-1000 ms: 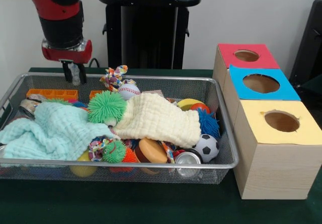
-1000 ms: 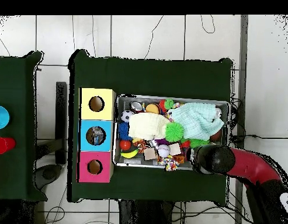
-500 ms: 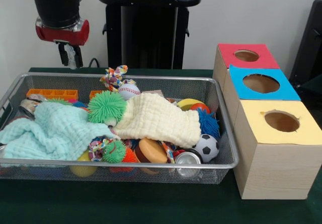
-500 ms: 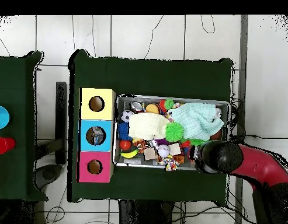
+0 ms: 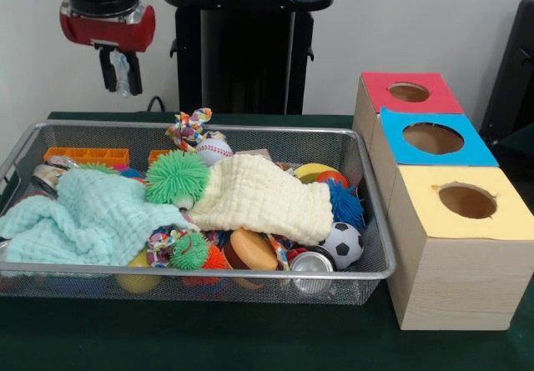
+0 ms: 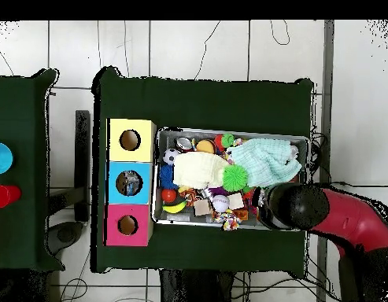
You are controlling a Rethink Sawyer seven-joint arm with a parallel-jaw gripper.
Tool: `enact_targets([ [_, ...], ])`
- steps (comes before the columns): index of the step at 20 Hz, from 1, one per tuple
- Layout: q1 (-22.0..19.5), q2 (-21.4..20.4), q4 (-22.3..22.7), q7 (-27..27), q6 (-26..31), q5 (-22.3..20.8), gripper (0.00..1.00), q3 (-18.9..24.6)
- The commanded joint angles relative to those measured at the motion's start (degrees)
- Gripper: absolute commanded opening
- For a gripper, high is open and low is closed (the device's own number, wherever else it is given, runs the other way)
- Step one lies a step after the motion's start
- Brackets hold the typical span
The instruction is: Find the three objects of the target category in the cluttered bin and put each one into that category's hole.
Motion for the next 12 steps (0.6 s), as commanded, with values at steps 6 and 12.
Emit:
enact_targets([
  [6,7.60,-3.08,1.74,6.68,6.61,6.48,0.00,0.53],
  [12,11.41,-4.03,1.25,9.47,6.39,8.80,0.00,-1.24],
])
